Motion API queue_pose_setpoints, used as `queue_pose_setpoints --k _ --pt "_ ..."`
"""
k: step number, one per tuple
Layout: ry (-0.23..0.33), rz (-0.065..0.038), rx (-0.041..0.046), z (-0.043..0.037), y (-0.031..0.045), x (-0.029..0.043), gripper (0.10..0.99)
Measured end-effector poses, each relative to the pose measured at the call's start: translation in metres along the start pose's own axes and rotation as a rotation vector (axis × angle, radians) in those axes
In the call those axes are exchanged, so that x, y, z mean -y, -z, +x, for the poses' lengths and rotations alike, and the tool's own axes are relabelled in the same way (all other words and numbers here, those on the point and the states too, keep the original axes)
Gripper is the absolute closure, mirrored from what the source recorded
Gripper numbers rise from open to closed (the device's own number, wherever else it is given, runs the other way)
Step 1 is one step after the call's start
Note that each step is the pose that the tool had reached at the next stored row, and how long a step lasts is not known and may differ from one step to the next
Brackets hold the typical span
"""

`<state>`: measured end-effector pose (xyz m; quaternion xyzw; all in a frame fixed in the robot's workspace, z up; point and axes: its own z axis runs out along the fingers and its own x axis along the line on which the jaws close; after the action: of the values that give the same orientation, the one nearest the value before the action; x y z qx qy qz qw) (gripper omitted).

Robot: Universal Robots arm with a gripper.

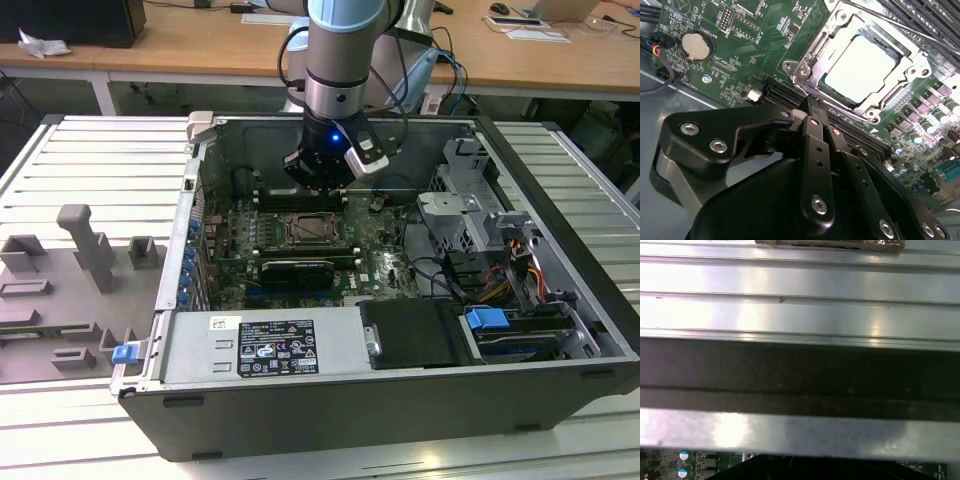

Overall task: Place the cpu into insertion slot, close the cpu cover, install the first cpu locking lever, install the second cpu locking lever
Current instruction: 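Install the first cpu locking lever, then install the second cpu locking lever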

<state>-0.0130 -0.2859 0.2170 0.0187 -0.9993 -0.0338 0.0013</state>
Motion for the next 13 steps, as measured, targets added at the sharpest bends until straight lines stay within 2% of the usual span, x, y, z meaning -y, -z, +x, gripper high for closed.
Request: queue_pose_setpoints --k 7,9,13 --pt "0.0 0.0 0.0001 0.0002 0.0003 0.0049 0.98" --pt "0.0 0.0 0.0001 0.0004 0.0006 0.0089 0.98" --pt "0.0 0.0 0.0001 0.0005 0.0008 0.0123 0.98"
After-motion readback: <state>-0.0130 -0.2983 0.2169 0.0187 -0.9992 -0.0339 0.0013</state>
